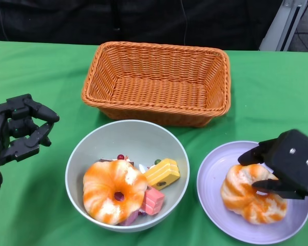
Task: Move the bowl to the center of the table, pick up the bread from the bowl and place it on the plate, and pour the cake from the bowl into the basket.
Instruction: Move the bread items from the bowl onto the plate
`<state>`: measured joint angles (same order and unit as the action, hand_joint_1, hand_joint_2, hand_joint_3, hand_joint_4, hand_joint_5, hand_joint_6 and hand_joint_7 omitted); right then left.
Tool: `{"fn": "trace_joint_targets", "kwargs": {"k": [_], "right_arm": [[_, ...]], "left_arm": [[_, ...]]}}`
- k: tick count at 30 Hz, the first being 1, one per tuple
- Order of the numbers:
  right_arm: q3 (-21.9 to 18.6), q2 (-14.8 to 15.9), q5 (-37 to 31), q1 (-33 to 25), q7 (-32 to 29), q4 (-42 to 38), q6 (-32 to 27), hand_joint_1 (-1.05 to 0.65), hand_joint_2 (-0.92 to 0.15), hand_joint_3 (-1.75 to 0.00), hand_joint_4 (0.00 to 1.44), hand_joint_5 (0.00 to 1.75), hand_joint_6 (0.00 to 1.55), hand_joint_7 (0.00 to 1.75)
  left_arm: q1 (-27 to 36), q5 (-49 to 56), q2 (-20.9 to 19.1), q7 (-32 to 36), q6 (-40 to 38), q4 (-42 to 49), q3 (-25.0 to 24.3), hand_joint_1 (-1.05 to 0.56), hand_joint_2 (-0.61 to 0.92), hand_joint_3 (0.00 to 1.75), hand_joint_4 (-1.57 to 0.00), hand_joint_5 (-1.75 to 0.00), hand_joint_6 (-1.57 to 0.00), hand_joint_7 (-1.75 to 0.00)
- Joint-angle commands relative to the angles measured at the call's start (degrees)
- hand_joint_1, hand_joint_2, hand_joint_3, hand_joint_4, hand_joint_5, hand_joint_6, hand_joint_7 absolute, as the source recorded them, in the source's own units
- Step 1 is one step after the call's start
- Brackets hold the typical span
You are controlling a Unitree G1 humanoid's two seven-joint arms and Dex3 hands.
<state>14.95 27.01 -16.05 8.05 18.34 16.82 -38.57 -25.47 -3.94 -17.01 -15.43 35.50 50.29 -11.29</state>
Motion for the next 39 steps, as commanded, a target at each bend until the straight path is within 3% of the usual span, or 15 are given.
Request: {"fn": "trace_joint_targets", "kwargs": {"k": [1,6,12,16,20,23,37,39], "right_arm": [[2.1,3.0,-2.9,0.1,2.0,1.8,0.7,-0.27,-0.91,-0.04,0.59,0.14,0.66,0.0],[3.3,4.6,-5.7,-0.5,3.3,2.2,4.3,-0.31,-0.89,-0.01,0.53,0.06,0.6,0.0],[4.6,5.7,-9.1,-0.4,5.8,3.1,4.2,-0.36,-0.9,-0.01,0.52,0.05,0.54,0.0],[5.7,6.3,-12.0,-1.4,6.8,5.0,4.6,-0.39,-0.91,0.0,0.3,0.0,0.44,0.0],[5.1,5.9,-12.6,-2.1,7.5,6.3,5.0,-0.4,-0.91,0.0,0.24,0.0,0.41,0.0],[4.0,5.7,-11.9,-2.9,8.1,8.6,5.9,-0.43,-0.91,0.0,0.17,0.0,0.3,0.0],[2.0,5.2,-11.0,-3.7,9.4,10.4,7.8,-0.51,-0.92,0.0,0.16,0.0,0.26,0.0],[-0.1,5.5,-8.3,-3.0,11.1,11.7,8.4,-0.63,-0.92,-0.04,0.16,0.0,0.25,0.0]], "left_arm": [[0.0,0.2,-1.1,0.7,0.1,0.2,0.0,-0.12,0.76,0.56,-0.84,-1.43,-0.85,-1.05],[0.0,0.7,-1.1,0.9,0.3,0.1,0.1,-0.11,0.77,0.55,-0.84,-1.42,-0.85,-1.06],[0.0,0.3,-1.0,0.4,0.5,0.3,-0.1,-0.1,0.78,0.54,-0.84,-1.43,-0.84,-1.07],[0.0,0.4,-1.2,0.6,0.8,0.2,-0.1,-0.09,0.78,0.54,-0.85,-1.43,-0.84,-1.07],[0.0,0.7,-1.3,0.9,0.9,0.3,-0.1,-0.1,0.78,0.55,-0.86,-1.42,-0.85,-1.07],[-0.1,0.5,-1.3,0.7,0.9,0.3,-0.1,-0.09,0.77,0.56,-0.87,-1.43,-0.86,-1.07],[-0.1,0.7,-1.4,0.7,1.1,0.5,-0.1,-0.09,0.75,0.59,-0.86,-1.43,-0.87,-1.05],[0.0,0.5,-1.3,0.4,0.9,0.3,-0.1,-0.1,0.75,0.59,-0.85,-1.43,-0.86,-1.05]]}}
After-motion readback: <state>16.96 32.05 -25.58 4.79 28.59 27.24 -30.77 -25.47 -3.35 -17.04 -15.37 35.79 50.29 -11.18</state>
